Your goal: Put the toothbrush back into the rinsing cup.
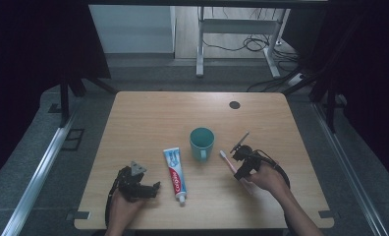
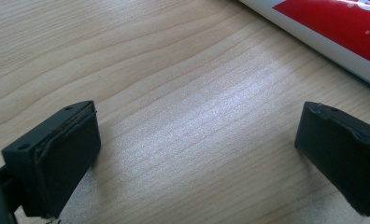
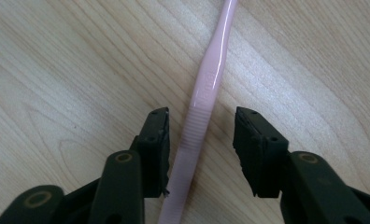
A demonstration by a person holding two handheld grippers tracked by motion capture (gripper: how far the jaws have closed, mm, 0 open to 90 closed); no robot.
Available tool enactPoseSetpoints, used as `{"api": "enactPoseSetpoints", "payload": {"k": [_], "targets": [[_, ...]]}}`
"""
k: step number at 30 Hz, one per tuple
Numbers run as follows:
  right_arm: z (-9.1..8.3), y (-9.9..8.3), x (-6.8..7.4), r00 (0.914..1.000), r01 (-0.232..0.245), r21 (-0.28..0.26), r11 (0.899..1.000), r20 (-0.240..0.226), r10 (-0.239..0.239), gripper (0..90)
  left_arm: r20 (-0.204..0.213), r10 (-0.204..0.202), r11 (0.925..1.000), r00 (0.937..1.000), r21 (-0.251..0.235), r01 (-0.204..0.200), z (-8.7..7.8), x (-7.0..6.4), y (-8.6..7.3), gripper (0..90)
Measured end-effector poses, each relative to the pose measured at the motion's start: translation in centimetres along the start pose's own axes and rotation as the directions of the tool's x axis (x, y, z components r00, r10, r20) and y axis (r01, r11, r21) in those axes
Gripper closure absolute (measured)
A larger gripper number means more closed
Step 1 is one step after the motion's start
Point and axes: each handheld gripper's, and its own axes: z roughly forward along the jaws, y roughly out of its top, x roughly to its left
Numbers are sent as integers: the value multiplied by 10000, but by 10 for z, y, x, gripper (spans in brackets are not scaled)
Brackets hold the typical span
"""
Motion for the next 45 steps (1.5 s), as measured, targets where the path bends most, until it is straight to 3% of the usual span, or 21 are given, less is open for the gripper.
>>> {"api": "enactPoseSetpoints", "payload": {"k": [19,26,45], "targets": [[13,26,5,9994,-194,1274,9917,323,154,677,-1,-4,10000,10000,-4,4,0,0,0,3],[14,28,3,9990,-315,1349,9904,348,271,774,1,-4,10000,10000,-5,4,0,0,0,3],[3,23,-6,9992,-290,978,9948,-255,317,781,-3,-1,10000,10000,-2,1,0,0,0,3]]}}
